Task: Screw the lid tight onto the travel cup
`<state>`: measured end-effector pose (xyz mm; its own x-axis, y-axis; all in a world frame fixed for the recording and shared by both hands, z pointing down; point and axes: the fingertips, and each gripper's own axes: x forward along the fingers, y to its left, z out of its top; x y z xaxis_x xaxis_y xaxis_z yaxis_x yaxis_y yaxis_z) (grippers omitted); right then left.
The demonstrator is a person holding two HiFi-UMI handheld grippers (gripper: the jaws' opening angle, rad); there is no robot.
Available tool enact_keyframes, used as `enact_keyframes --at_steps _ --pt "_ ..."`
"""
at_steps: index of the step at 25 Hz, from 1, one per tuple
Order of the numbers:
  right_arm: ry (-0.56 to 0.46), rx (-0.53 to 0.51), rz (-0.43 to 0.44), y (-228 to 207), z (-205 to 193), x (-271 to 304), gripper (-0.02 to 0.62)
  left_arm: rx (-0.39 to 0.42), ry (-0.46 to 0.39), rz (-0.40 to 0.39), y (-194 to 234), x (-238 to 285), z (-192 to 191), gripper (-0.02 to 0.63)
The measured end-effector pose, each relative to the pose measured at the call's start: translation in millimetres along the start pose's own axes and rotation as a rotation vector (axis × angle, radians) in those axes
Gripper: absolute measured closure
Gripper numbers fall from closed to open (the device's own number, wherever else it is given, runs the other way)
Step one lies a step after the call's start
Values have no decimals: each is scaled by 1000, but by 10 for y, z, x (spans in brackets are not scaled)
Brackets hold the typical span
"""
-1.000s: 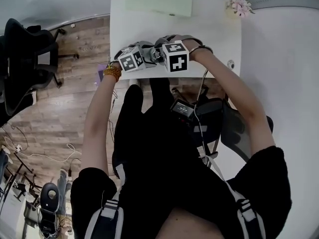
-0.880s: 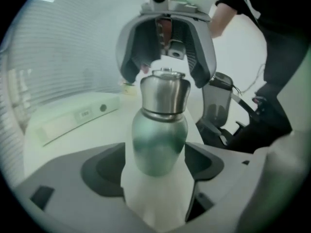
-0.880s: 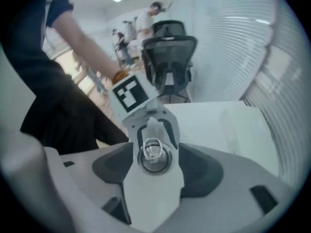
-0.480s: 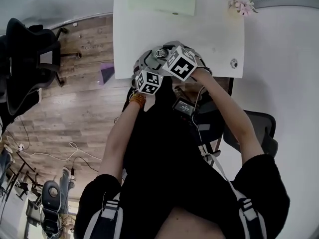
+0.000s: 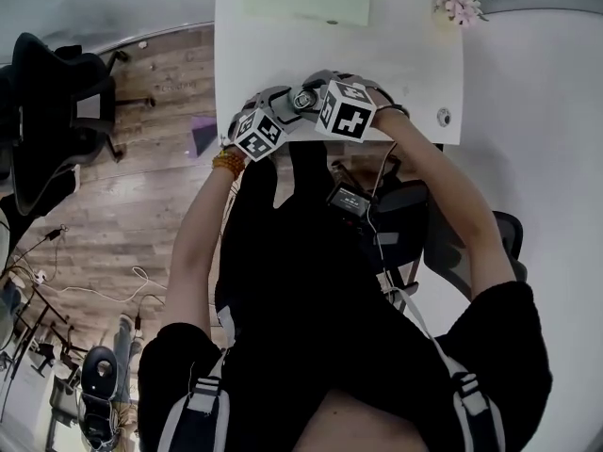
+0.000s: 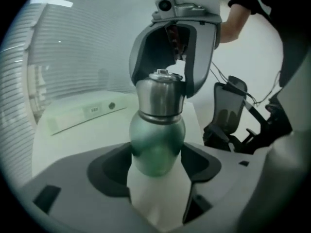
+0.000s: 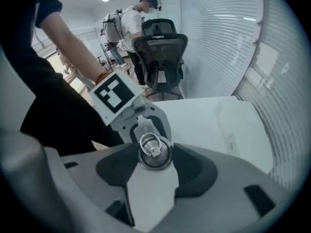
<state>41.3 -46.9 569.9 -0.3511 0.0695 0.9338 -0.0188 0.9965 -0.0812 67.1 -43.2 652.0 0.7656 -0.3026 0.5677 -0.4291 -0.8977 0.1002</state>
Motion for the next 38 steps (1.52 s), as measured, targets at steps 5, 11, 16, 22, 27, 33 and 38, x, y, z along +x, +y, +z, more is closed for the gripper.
enact_keyframes --at_steps 5,11,16,22,27,33,38 --pt "62 -201 76 88 27 37 366 170 72 -278 -36 -11 -43 276" --pt "55 -163 109 192 -12 59 277 241 66 -253 -75 -74 -63 259" --pt "-173 272 -20 21 84 -148 282 -23 -57 70 -17 -257 -19 247" --pt "-85 359 -80 42 50 -37 311 -214 12 320 -60 11 -84 247" --pt "-31 269 -107 33 72 16 350 -260 26 353 1 64 -86 252" --pt "-10 103 -62 128 62 51 351 -91 73 113 -60 67 -130 252" --pt "0 -78 40 207 55 69 353 127 149 -190 -127 74 -159 249"
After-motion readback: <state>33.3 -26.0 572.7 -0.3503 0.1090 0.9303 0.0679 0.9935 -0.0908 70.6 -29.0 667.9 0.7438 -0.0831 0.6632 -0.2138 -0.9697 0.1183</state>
